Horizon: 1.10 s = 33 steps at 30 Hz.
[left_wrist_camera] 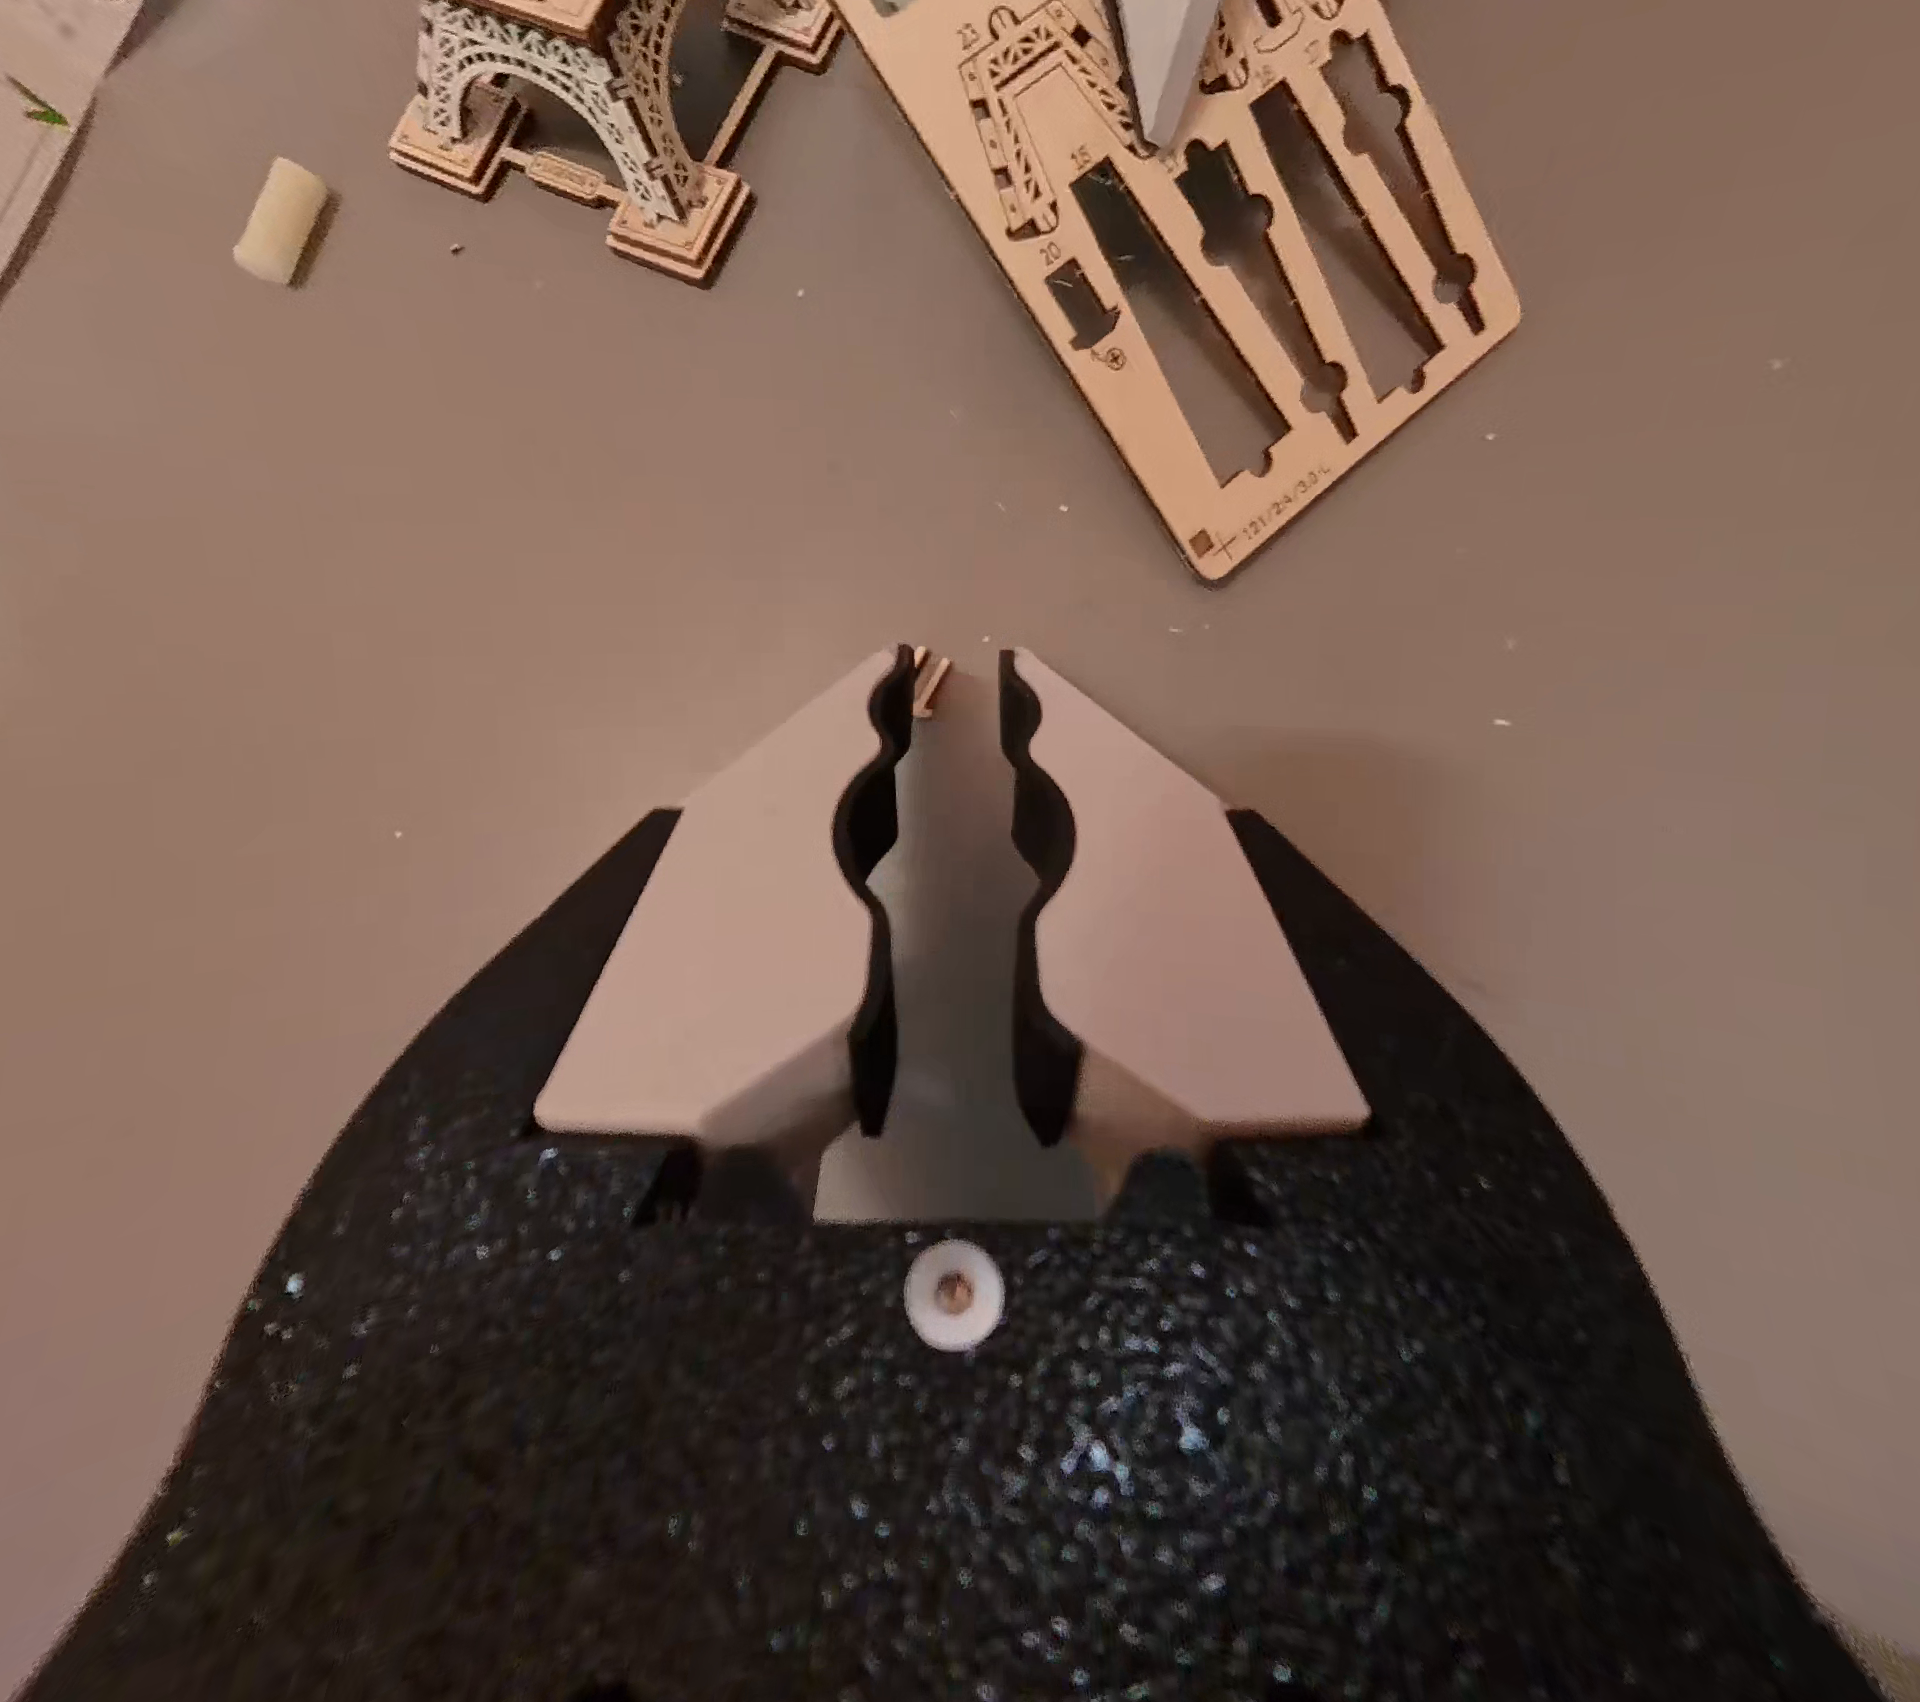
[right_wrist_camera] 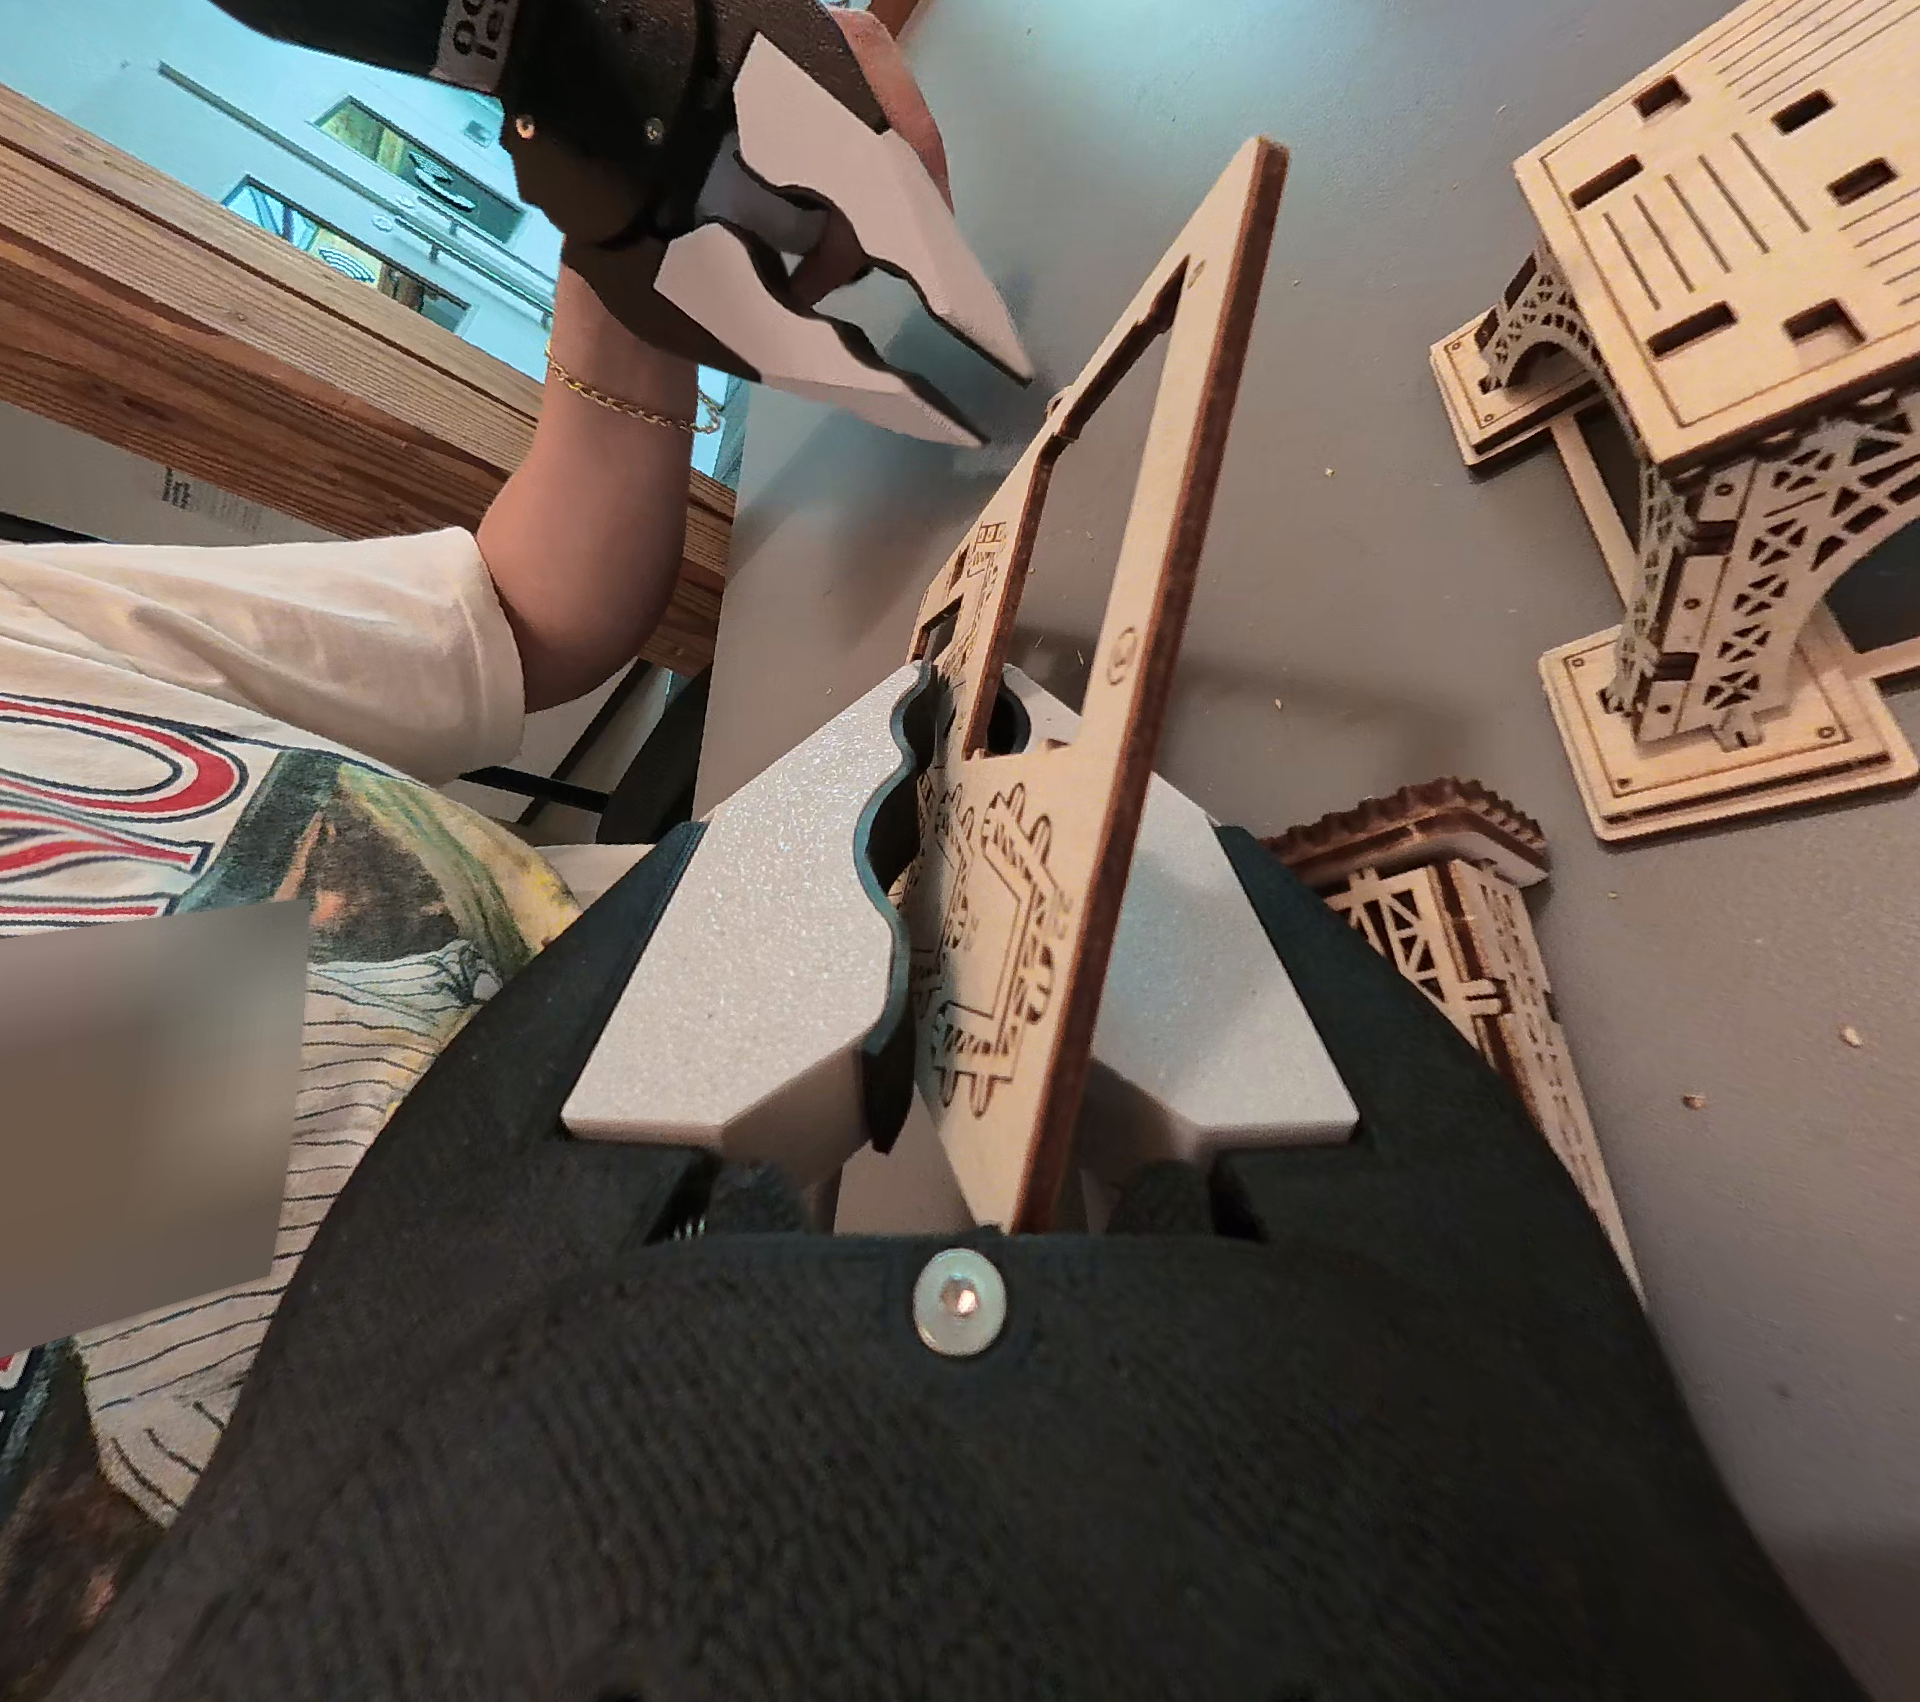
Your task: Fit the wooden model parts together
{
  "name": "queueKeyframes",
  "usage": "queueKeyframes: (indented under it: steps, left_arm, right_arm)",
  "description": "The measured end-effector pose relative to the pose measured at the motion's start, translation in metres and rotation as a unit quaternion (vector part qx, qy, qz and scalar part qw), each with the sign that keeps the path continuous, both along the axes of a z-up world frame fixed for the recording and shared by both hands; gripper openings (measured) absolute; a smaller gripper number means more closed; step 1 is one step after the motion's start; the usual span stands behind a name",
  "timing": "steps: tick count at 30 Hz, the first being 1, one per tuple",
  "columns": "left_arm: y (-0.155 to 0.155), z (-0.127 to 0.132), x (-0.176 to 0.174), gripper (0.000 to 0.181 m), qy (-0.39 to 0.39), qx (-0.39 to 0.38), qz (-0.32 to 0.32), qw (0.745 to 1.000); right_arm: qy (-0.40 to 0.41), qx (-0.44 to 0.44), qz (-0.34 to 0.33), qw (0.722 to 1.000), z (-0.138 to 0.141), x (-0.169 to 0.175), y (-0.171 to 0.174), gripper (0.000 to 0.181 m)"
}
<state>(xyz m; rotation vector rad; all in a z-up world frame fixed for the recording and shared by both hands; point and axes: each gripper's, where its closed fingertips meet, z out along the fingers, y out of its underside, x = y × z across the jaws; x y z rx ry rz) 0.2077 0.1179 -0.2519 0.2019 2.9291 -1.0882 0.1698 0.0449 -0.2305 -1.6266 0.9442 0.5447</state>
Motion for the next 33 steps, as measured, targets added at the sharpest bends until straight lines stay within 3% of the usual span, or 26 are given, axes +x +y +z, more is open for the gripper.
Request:
queueKeyframes:
  steps: [5,10,13,18,22,24,28,33]
  left_arm:
    - [0.004,-0.012,0.002,0.02,-0.02,0.059,-0.012,0.998]
    - [0.005,-0.012,0.003,0.023,-0.039,0.067,-0.018,0.997]
    - [-0.001,0.002,-0.001,0.027,-0.035,0.019,-0.011,0.999]
    - [-0.033,0.033,-0.029,0.028,0.079,-0.114,0.006,0.99]
    - [-0.058,0.037,-0.035,0.03,0.163,-0.144,0.036,0.975]
    - [-0.065,0.04,-0.04,0.015,0.193,-0.154,0.032,0.969]
    - [-0.06,0.039,-0.041,0.011,0.249,-0.15,0.053,0.955]
    - [-0.041,0.062,-0.014,0.003,0.308,-0.268,0.148,0.901]
  right_arm:
    - [0.0,0.0,0.0,1.0,0.0,0.0,0.0,0.007]
    - [0.001,0.002,0.001,1.0,0.0,0.0,0.0,0.007]
    - [0.001,0.002,0.001,1.0,0.0,0.0,0.0,0.007]
    - [-0.003,0.008,0.017,1.0,0.002,-0.005,0.002,0.005]
    - [-0.03,0.022,0.056,0.998,0.011,-0.016,0.01,0.004]
    - [-0.047,0.028,0.066,0.996,0.015,-0.019,0.014,0.004]
    - [-0.067,0.03,0.069,0.995,0.019,-0.02,0.014,0.019]
    - [-0.074,0.028,0.024,0.997,0.02,-0.006,0.003,0.025]
